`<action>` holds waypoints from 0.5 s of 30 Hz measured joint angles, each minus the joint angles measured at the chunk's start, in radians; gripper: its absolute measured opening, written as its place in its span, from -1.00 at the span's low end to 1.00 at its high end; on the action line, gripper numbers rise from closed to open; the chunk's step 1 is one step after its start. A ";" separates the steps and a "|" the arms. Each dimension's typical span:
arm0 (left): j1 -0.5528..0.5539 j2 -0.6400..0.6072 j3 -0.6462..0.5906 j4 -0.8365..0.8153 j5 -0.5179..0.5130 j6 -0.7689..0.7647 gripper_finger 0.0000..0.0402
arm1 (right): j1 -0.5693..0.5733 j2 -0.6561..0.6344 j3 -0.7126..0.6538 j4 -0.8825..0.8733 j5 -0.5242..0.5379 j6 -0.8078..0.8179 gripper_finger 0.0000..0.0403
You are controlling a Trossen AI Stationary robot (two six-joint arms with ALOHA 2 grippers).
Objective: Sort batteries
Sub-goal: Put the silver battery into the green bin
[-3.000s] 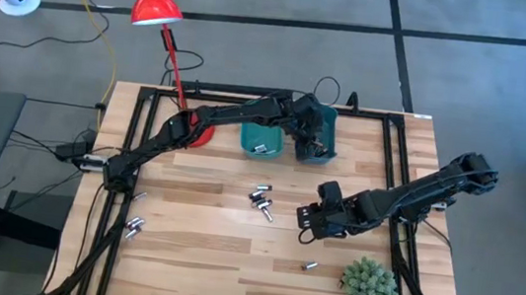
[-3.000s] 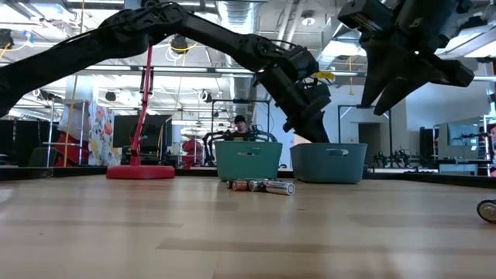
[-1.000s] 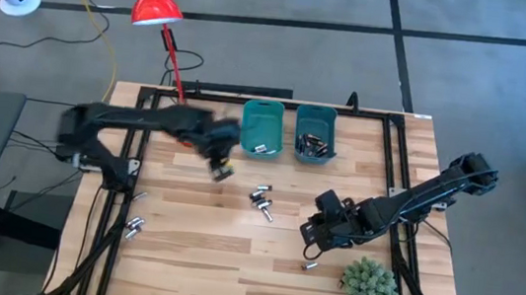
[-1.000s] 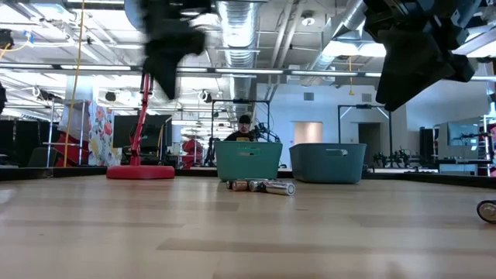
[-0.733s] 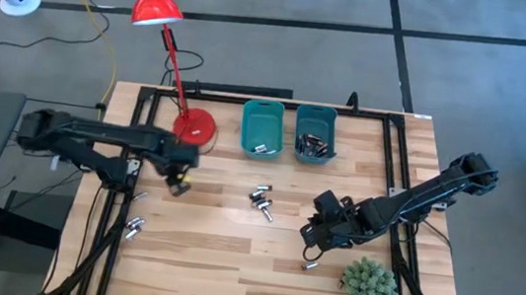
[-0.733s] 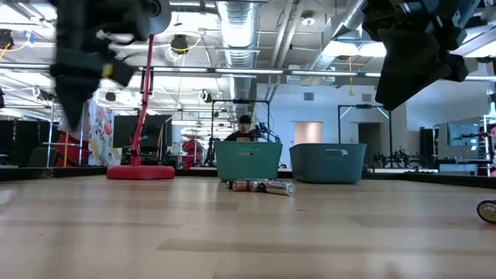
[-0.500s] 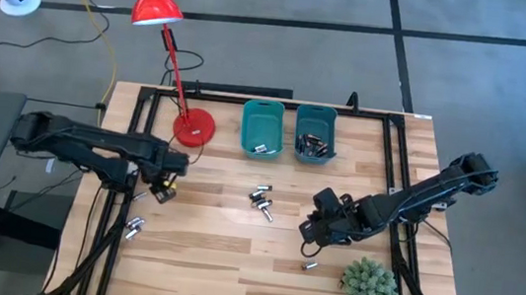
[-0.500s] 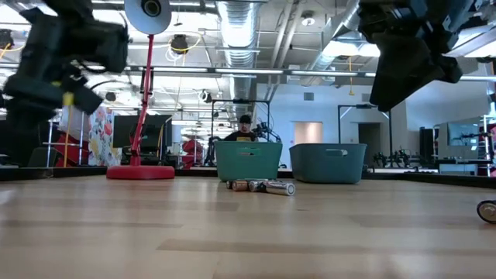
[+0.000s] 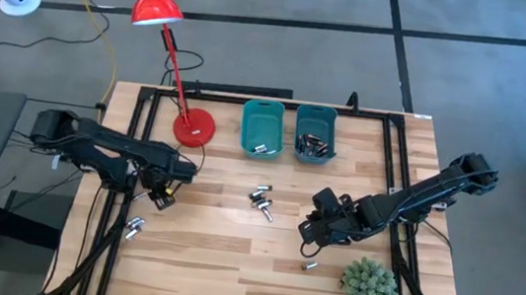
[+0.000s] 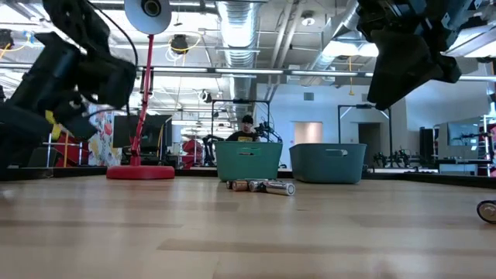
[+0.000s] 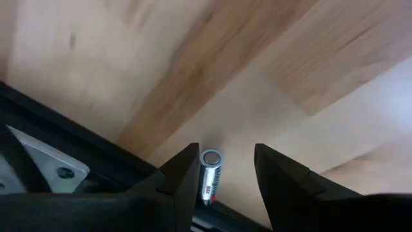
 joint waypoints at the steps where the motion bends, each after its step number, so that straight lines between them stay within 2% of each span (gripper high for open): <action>1: 0.000 0.034 0.002 -0.004 0.007 0.001 -0.28 | 0.000 0.000 0.000 0.007 0.000 0.000 -0.42; 10: 0.008 0.275 0.081 -0.072 0.035 0.108 -0.28 | 0.000 0.000 0.000 0.036 0.000 0.001 -0.42; 15: 0.011 0.352 0.050 -0.084 0.121 0.191 -0.28 | 0.000 0.000 0.000 0.077 0.001 0.001 -0.42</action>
